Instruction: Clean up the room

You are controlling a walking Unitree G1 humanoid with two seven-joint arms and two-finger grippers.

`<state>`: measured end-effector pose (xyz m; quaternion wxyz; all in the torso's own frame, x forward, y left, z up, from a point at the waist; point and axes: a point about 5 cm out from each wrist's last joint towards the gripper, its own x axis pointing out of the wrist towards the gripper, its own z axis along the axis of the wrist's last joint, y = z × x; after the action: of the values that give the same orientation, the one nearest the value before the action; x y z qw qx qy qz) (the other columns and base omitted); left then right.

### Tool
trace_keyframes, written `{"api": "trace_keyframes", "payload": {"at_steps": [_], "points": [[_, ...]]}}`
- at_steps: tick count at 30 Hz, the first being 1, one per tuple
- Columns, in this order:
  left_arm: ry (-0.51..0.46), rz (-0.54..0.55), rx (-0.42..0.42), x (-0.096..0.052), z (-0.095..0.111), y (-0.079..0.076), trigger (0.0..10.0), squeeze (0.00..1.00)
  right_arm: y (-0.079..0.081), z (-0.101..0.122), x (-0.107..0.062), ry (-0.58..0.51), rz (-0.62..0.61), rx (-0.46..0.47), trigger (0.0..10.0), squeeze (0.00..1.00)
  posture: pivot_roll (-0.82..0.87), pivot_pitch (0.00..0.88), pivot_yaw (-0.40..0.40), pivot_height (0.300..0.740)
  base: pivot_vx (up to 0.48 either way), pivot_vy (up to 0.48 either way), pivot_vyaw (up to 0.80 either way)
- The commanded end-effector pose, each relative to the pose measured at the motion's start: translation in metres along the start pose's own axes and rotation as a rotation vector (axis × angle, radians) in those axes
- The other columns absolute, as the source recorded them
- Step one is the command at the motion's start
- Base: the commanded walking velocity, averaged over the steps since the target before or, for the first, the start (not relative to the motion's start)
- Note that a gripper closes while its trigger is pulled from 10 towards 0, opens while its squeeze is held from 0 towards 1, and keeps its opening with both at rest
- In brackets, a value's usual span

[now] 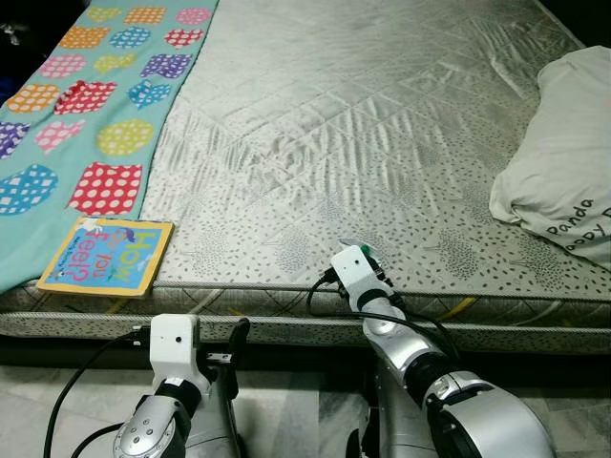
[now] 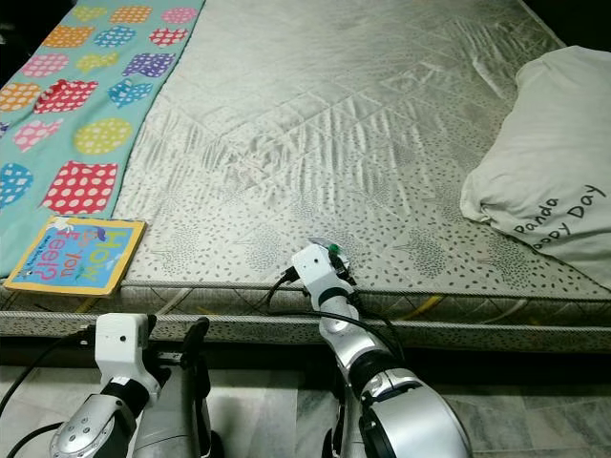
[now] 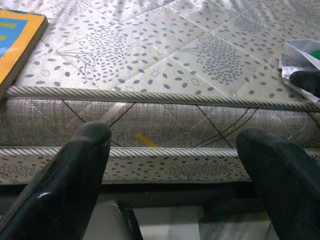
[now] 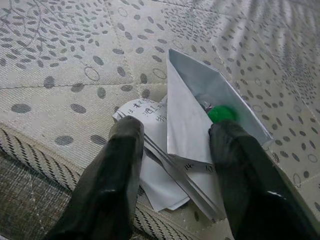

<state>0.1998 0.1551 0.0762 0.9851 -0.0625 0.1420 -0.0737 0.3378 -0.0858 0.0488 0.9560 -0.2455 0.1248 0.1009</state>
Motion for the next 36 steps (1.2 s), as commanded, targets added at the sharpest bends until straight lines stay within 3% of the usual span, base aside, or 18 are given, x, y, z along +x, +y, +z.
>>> {"api": "trace_keyframes", "payload": {"at_steps": [1,17,23,29,33,36], "points": [[0.003,0.009,0.012,-0.002,0.002,0.002,10.0,0.00,0.000,-0.006,-0.001,0.032,0.001,0.013,0.0,0.00,0.21,0.185,-0.016,0.547,0.000,0.000,0.00],[-0.004,0.009,0.016,0.002,0.003,0.002,10.0,0.00,-0.004,-0.010,-0.001,0.060,-0.029,0.058,0.0,0.00,0.20,0.182,-0.016,0.547,0.000,0.000,0.00],[-0.056,-0.071,0.048,0.010,0.012,-0.004,10.0,0.00,-0.011,-0.006,0.001,0.045,-0.039,0.077,0.0,0.00,0.19,0.154,-0.015,0.547,0.000,0.000,0.00],[-0.070,-0.105,0.072,0.020,0.014,-0.012,10.0,0.00,-0.020,-0.004,0.002,0.032,-0.057,0.140,0.0,0.00,0.15,0.119,-0.012,0.547,0.000,0.000,0.00],[-0.110,-0.097,0.066,0.027,0.018,-0.013,10.0,0.00,-0.033,-0.005,0.002,0.003,-0.071,0.299,0.0,0.00,0.10,0.067,-0.009,0.547,0.000,0.000,0.00],[-0.128,-0.084,0.063,0.030,0.020,-0.011,10.0,0.00,-0.036,-0.004,0.002,-0.013,-0.067,0.344,0.0,0.00,0.08,0.049,-0.007,0.547,0.000,0.000,0.00]]}}
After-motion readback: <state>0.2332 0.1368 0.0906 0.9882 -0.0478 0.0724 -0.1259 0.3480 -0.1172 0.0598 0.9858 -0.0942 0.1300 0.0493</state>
